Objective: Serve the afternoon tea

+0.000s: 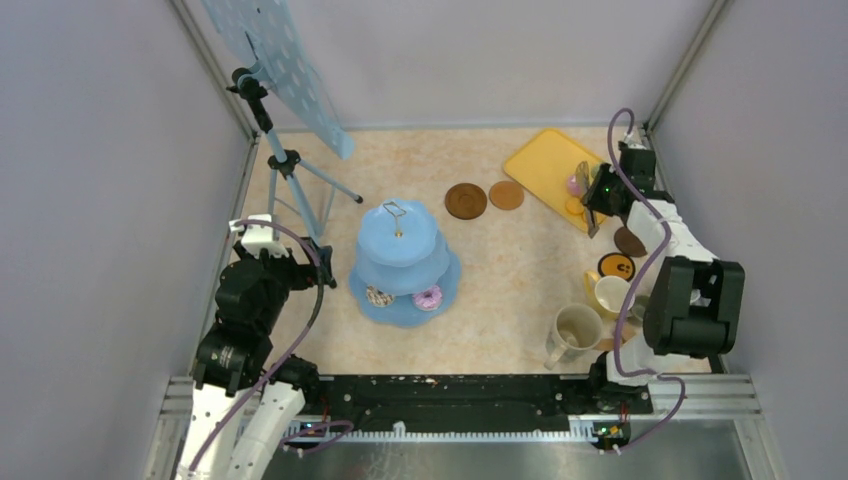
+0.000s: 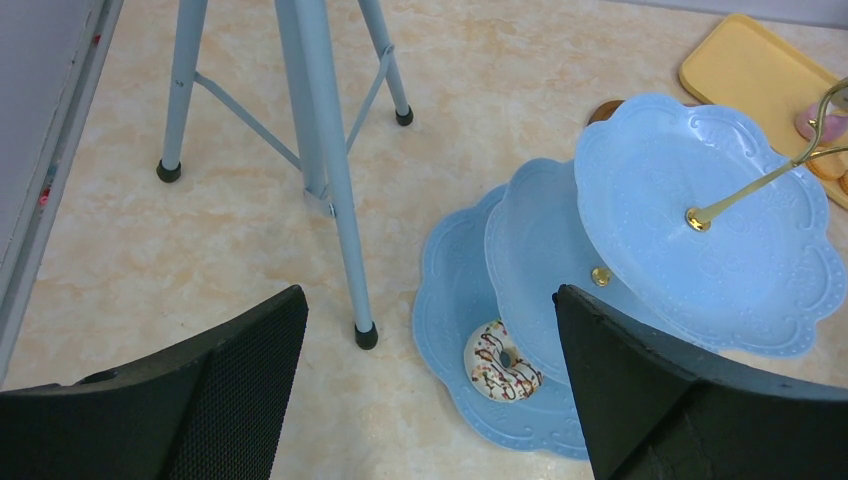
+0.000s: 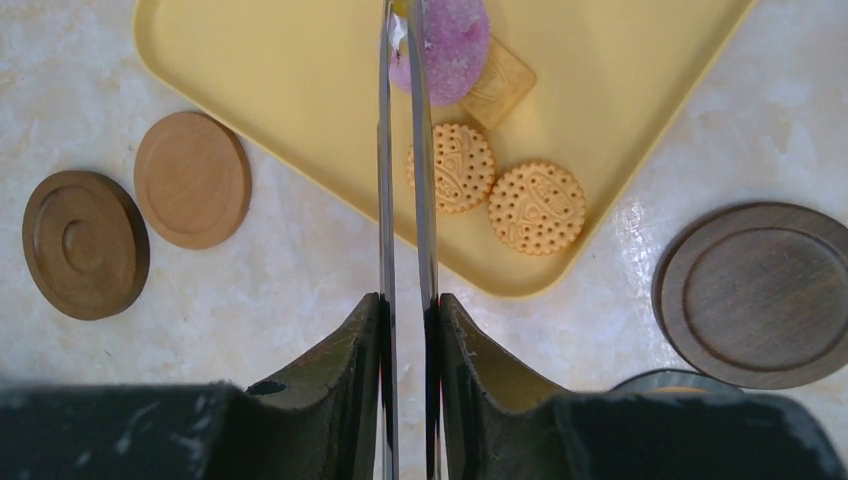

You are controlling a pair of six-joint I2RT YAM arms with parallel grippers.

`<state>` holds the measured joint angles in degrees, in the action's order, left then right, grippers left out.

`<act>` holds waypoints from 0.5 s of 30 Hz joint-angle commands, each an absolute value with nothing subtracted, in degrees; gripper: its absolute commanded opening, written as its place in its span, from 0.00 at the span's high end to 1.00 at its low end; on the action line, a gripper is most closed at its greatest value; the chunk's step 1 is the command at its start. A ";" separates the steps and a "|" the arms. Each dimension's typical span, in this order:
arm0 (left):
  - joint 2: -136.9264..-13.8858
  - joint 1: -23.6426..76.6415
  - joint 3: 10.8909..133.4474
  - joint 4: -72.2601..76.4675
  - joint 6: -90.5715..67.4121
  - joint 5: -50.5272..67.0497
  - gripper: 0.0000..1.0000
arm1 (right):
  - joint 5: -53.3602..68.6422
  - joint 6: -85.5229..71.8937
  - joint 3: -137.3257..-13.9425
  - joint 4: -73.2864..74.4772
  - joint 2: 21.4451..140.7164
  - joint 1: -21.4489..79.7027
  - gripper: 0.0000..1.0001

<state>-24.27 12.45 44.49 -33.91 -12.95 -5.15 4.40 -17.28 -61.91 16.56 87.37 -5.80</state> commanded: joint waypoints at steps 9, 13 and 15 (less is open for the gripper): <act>-24.55 12.13 45.01 -31.84 -12.57 -4.25 0.01 | 5.22 -15.75 -66.93 15.63 90.23 -7.21 0.60; -24.61 12.13 44.93 -31.73 -12.48 -4.08 0.01 | 3.51 -14.60 -67.71 17.24 90.58 -7.21 0.54; -24.47 12.13 44.83 -31.64 -12.48 -4.00 0.01 | 3.18 -14.38 -68.04 17.84 90.98 -7.21 0.54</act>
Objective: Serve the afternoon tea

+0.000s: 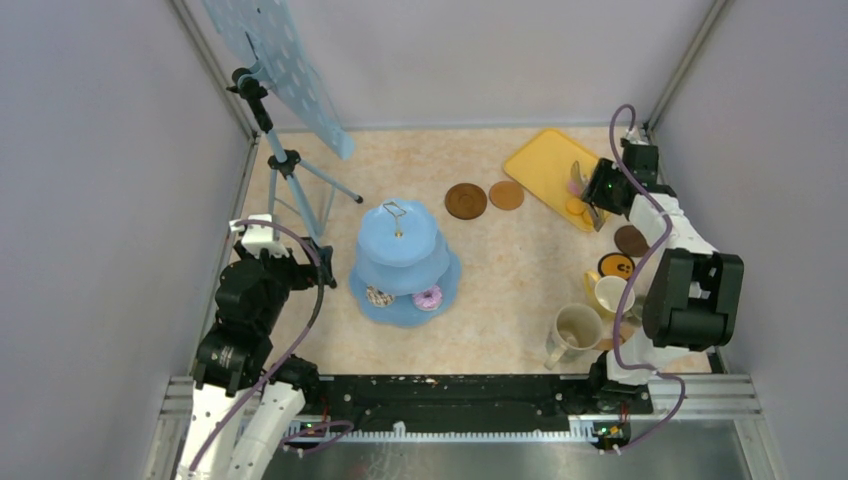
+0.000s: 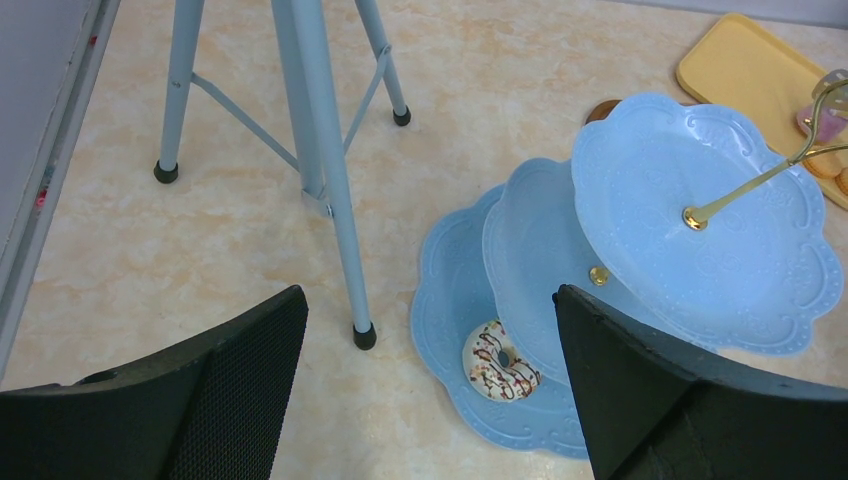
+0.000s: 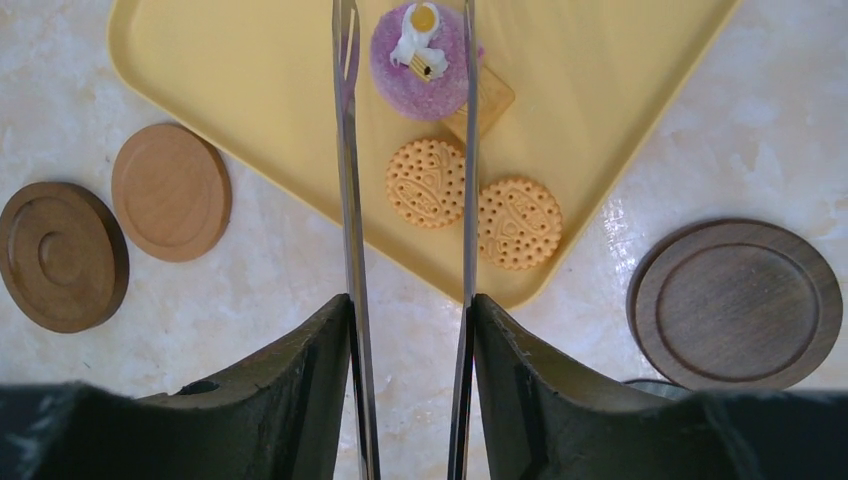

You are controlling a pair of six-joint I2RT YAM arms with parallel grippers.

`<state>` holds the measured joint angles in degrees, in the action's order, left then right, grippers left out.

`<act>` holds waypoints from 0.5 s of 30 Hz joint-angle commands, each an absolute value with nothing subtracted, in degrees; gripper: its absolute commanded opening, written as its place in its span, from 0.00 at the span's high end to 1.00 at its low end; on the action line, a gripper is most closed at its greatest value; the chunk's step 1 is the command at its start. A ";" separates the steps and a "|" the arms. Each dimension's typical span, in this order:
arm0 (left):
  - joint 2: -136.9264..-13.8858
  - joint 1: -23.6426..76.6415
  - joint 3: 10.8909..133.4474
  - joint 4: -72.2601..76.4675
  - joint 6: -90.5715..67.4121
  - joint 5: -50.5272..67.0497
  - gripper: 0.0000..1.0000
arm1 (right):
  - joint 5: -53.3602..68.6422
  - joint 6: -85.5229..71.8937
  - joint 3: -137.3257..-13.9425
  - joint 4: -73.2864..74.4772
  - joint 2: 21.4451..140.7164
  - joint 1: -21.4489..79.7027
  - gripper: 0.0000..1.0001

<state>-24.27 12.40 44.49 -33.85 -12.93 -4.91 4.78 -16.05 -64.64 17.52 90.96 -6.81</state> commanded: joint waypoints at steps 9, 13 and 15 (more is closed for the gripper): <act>-24.28 12.22 44.76 -31.60 -12.48 -4.04 0.01 | 3.16 -13.63 -68.20 18.53 92.70 -6.59 0.51; -24.23 12.30 44.75 -31.60 -12.48 -4.10 0.01 | 2.60 -13.25 -69.25 18.99 93.86 -5.67 0.50; -24.21 12.30 44.76 -31.57 -12.48 -4.13 0.01 | 2.31 -13.04 -69.81 19.47 94.35 -5.34 0.50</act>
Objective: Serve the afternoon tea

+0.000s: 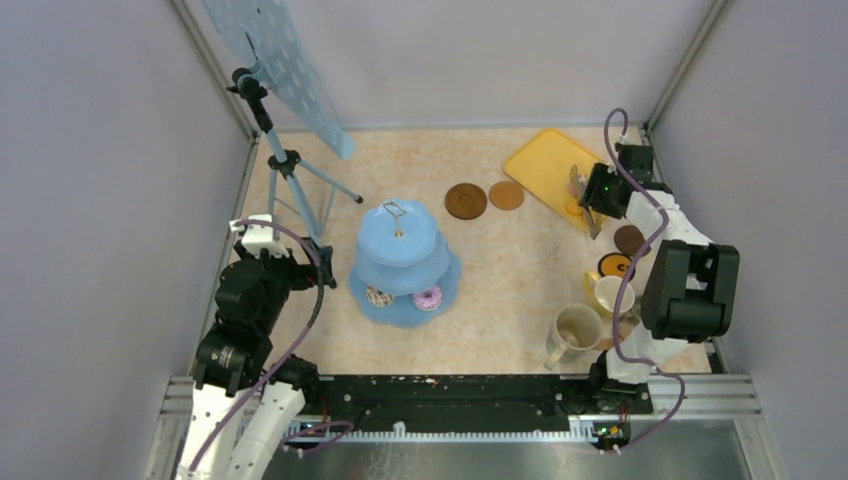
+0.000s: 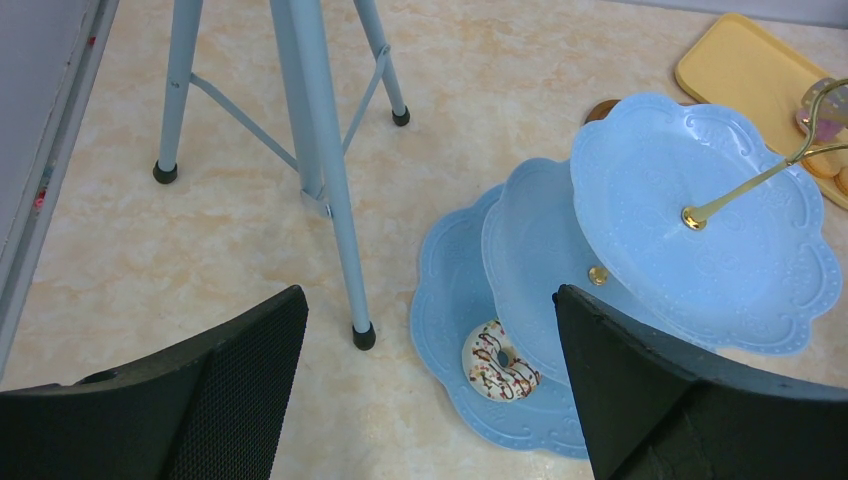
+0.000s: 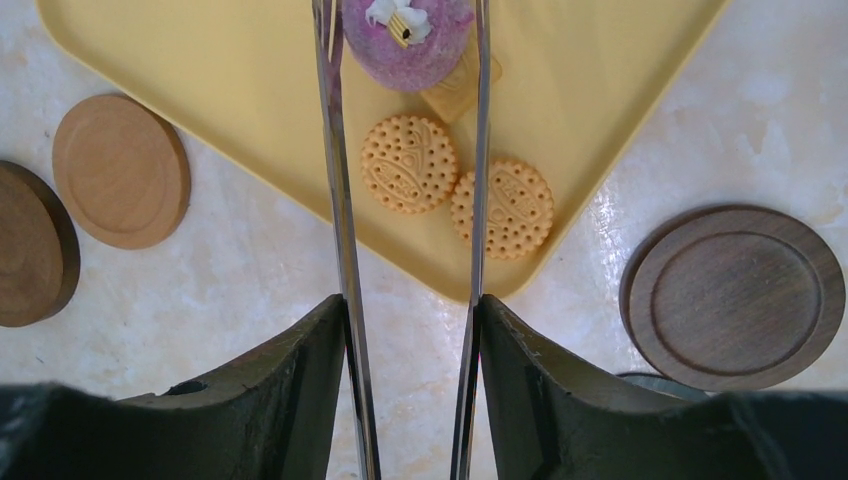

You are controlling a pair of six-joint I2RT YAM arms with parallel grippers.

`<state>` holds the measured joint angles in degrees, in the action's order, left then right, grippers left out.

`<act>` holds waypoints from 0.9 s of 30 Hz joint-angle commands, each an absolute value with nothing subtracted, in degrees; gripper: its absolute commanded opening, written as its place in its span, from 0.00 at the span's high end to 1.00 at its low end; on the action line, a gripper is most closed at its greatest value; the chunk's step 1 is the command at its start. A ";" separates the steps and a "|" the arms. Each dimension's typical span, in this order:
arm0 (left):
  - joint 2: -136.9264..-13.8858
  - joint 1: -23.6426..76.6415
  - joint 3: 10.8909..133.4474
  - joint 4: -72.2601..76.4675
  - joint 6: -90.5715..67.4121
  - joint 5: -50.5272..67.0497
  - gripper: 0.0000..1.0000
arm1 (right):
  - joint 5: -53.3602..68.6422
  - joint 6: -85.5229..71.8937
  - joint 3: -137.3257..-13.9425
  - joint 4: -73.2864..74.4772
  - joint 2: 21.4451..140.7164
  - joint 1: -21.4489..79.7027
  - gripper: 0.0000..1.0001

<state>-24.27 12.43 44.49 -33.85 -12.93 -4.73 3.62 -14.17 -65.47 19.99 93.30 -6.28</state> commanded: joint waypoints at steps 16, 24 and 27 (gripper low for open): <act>-24.32 12.30 44.77 -31.56 -12.39 -4.04 0.01 | 0.19 -12.92 -69.50 18.78 92.63 -4.05 0.58; -24.76 12.30 44.86 -31.55 -12.39 -4.03 0.01 | -3.74 -13.20 -71.23 19.18 87.50 -4.04 0.71; -25.11 12.22 45.03 -31.84 -12.55 -4.17 0.01 | -1.84 -13.50 -71.44 20.69 85.12 -3.92 0.73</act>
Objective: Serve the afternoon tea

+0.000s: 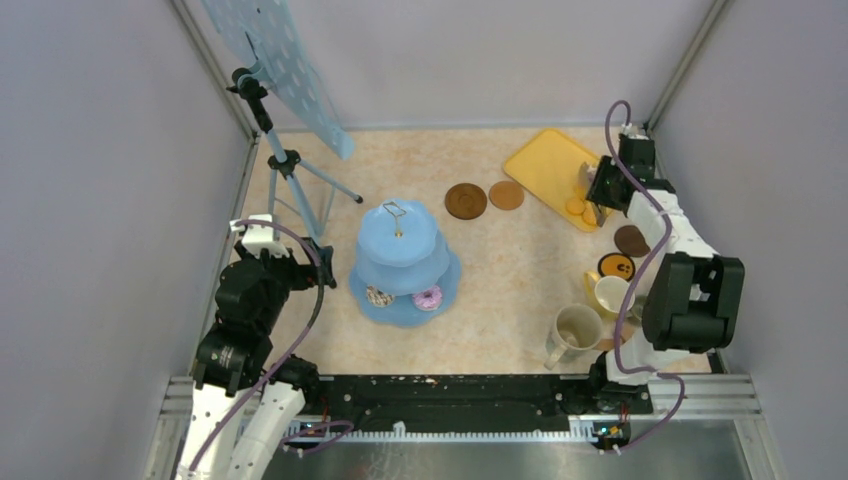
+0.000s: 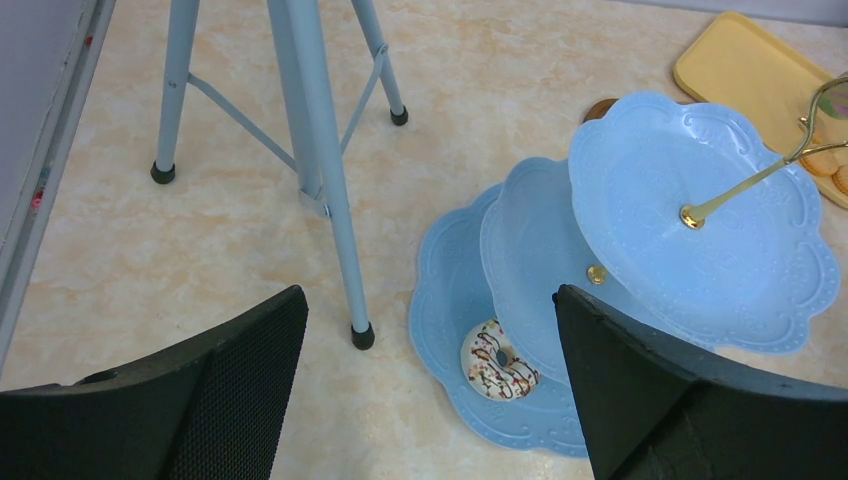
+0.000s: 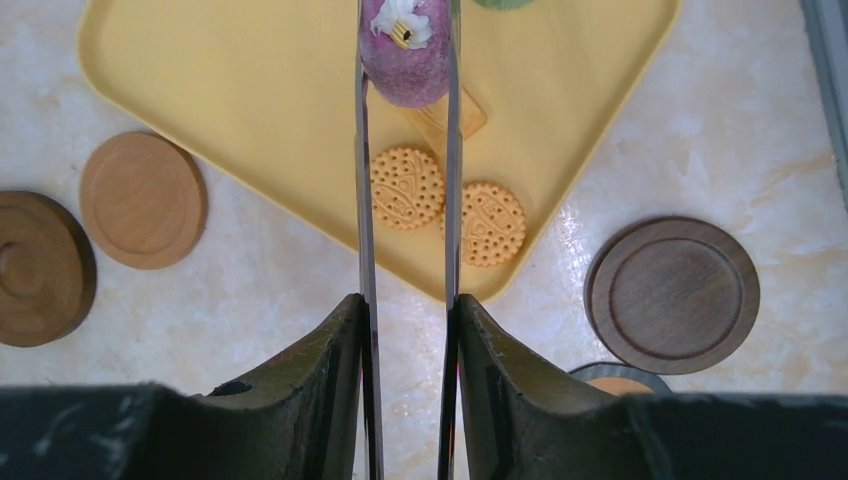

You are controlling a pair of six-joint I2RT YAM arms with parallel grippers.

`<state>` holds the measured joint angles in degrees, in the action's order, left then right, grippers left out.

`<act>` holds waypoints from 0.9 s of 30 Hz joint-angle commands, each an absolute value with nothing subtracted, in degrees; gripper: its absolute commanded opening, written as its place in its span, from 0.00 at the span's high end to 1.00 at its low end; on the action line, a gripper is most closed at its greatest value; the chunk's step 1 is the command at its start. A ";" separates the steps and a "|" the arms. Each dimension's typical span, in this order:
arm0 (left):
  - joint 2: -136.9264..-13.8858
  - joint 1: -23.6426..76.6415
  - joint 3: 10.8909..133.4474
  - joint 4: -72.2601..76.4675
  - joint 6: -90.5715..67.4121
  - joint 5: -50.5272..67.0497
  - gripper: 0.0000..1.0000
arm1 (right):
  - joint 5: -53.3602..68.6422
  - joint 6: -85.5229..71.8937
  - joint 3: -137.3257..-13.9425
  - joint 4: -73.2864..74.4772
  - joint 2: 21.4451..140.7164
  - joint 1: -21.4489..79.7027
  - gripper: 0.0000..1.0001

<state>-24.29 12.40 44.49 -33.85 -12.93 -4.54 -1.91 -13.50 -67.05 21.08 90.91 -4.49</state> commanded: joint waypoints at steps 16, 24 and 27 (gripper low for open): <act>-27.08 7.83 46.36 -33.84 -13.80 -5.34 0.01 | 8.03 -19.55 -53.97 40.87 54.79 30.73 0.73; -28.38 5.93 47.00 -34.28 -13.71 -4.21 0.01 | 14.31 -19.97 -55.47 51.02 46.42 41.04 0.73; -28.68 5.34 47.10 -34.28 -13.40 -3.23 0.01 | 17.56 -20.35 -55.45 46.85 45.74 46.37 0.72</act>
